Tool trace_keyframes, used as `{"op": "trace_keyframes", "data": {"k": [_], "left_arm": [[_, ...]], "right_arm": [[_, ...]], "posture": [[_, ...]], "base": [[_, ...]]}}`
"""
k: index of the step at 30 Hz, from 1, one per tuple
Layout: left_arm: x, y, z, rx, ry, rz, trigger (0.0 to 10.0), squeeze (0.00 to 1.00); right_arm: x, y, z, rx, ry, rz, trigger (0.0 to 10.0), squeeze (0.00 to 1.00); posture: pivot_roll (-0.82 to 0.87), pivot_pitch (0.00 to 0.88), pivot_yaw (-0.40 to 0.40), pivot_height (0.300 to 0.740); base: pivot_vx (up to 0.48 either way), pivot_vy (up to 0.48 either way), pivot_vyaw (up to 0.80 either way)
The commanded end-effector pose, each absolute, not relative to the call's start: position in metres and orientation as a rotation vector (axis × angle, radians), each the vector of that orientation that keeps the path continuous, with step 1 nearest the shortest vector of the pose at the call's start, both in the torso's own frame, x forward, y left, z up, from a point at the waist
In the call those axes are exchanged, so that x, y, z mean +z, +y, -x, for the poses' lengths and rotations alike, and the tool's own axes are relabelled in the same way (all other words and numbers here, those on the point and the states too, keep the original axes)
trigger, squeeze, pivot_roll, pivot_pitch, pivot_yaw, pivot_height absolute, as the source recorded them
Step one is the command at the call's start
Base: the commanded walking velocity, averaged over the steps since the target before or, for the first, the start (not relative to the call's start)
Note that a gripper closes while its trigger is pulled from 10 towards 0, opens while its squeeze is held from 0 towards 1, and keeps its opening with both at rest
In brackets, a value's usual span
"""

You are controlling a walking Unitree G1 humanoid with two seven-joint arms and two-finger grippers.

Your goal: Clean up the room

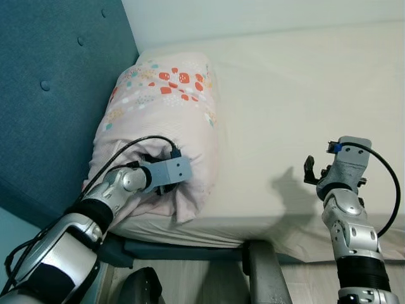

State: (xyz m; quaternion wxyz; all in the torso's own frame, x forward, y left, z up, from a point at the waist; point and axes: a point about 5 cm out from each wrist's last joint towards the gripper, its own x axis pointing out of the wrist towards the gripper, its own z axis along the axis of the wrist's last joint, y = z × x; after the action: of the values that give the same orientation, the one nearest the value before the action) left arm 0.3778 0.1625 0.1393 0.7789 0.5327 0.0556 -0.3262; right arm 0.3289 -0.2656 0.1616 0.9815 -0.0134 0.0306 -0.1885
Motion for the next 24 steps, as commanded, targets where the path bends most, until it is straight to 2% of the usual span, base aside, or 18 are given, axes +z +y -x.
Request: {"op": "trace_keyframes", "data": {"k": [1,2,5,7,10,19,21,24], "left_arm": [[0.127,0.201,-0.37,-0.672,0.259,-1.226,10.0,0.0],[0.127,0.201,-0.37,-0.672,0.259,-1.226,10.0,0.0],[0.129,0.249,-0.362,-0.613,0.389,-1.322,10.0,0.0],[0.129,0.249,-0.362,-0.613,0.389,-1.322,10.0,0.0],[0.135,0.277,-0.355,-0.588,0.46,-1.379,10.0,0.0],[0.136,0.267,-0.359,-0.563,0.37,-1.431,10.0,0.0],[0.147,0.27,-0.366,-0.488,0.328,-1.587,10.0,0.0],[0.152,0.272,-0.367,-0.46,0.315,-1.641,10.0,0.0]], "right_arm": [[0.155,-0.264,-0.327,-0.375,0.092,0.026,10.0,0.0],[0.155,-0.264,-0.327,-0.375,0.092,0.026,10.0,0.0],[0.157,-0.264,-0.33,-0.373,0.091,0.025,10.0,0.0],[0.157,-0.264,-0.33,-0.373,0.091,0.025,10.0,0.0],[0.16,-0.263,-0.333,-0.368,0.087,0.024,10.0,0.0],[0.159,-0.262,-0.334,-0.363,0.088,0.024,10.0,0.0],[0.161,-0.265,-0.334,-0.368,0.085,0.026,10.0,0.0],[0.161,-0.266,-0.334,-0.371,0.083,0.027,10.0,0.0]], "posture": [[-0.13,0.2,0.124,0.525],[-0.13,0.2,0.124,0.525],[-0.12,0.193,0.12,0.525],[-0.12,0.193,0.12,0.525],[-0.11,0.19,0.116,0.525],[-0.12,0.185,0.115,0.525],[-0.12,0.184,0.115,0.525],[-0.12,0.184,0.116,0.525]], "base": [[0.0,0.0,0.0],[0.0,0.0,0.0],[0.0,0.0,0.0],[0.0,0.0,0.0],[0.0,0.0,0.0],[0.0,0.0,0.0],[0.0,0.0,0.0],[0.0,0.0,0.0]]}}
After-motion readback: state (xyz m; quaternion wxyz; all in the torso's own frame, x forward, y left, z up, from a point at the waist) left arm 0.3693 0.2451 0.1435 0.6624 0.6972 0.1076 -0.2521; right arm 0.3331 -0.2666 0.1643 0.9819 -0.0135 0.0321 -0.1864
